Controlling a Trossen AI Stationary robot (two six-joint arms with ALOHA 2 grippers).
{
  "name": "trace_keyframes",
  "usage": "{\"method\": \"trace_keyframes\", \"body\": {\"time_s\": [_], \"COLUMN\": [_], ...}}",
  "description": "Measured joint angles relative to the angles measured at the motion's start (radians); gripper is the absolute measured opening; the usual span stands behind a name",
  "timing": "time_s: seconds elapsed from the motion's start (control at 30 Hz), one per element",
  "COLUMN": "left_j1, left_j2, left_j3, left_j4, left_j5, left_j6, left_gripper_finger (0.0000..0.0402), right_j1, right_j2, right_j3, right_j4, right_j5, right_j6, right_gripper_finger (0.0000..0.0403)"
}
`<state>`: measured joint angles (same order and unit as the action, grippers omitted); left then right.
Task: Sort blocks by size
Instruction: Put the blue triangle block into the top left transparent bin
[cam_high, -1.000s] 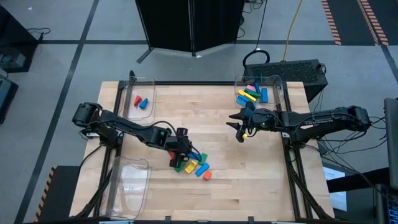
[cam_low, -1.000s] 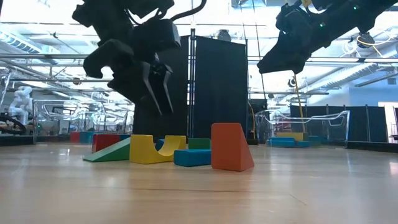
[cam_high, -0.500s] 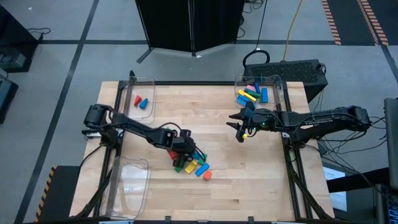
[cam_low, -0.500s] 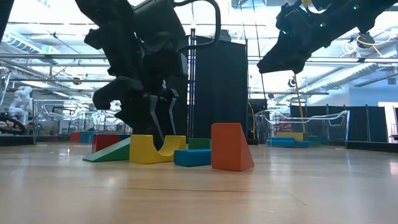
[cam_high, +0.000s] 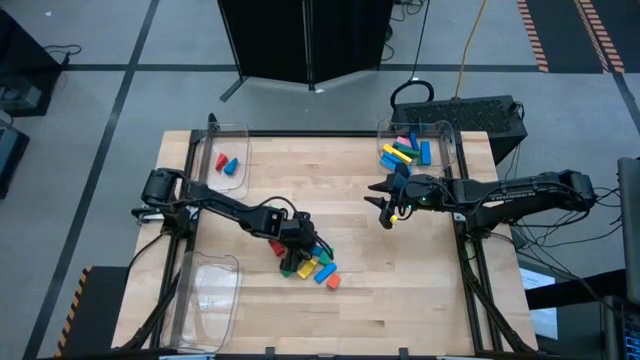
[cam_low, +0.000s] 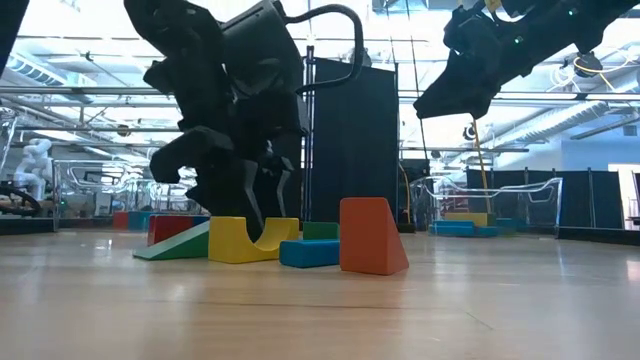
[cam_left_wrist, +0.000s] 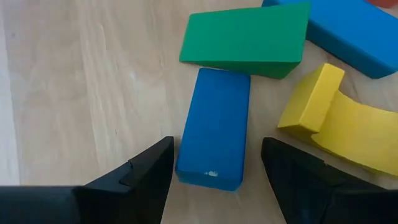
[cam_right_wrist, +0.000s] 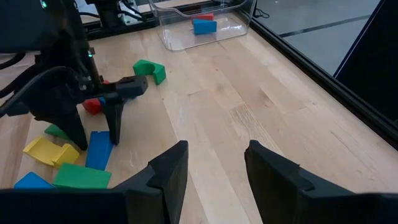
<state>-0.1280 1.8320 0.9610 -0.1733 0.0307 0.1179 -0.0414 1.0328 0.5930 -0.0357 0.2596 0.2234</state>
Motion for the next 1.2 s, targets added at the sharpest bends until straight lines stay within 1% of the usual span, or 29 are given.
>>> {"method": "trace_keyframes", "body": {"time_s": [0.33, 0.43, 0.6, 0.7, 0.77, 0.9, 1.03, 1.1, 1.2], "left_j1": [0.000, 0.000, 0.006, 0.017, 0.024, 0.029, 0.035, 0.036, 0.048], "left_j2": [0.024, 0.025, 0.026, 0.026, 0.026, 0.004, -0.050, -0.099, -0.164], "left_j3": [0.002, 0.002, 0.002, 0.002, 0.001, -0.001, -0.006, -0.005, -0.003], "left_j4": [0.016, 0.016, 0.014, 0.014, 0.014, 0.008, -0.026, -0.048, -0.146], "left_j5": [0.001, 0.001, 0.008, 0.018, 0.030, 0.030, -0.014, -0.059, -0.142], "left_j6": [-0.007, -0.008, -0.039, -0.061, -0.079, -0.109, -0.131, -0.141, -0.171], "left_gripper_finger": [0.0245, 0.0225, 0.0168, 0.0141, 0.0133, 0.0133, 0.0134, 0.0134, 0.0134], "right_j1": [0.000, 0.000, 0.000, 0.000, 0.000, 0.000, 0.000, 0.000, 0.000], "right_j2": [0.000, 0.000, 0.000, 0.000, 0.000, 0.000, 0.000, 0.000, 0.000], "right_j3": [0.000, 0.000, 0.000, 0.000, 0.000, 0.000, 0.000, 0.000, 0.000], "right_j4": [-0.003, -0.003, -0.003, -0.003, -0.003, -0.003, -0.003, -0.003, -0.006], "right_j5": [0.000, 0.000, 0.000, 0.000, 0.000, 0.000, 0.000, 0.000, 0.000], "right_j6": [0.000, 0.000, 0.000, 0.000, 0.000, 0.000, 0.000, 0.000, 0.000], "right_gripper_finger": [0.0153, 0.0153, 0.0153, 0.0153, 0.0153, 0.0153, 0.0153, 0.0153, 0.0153]}}
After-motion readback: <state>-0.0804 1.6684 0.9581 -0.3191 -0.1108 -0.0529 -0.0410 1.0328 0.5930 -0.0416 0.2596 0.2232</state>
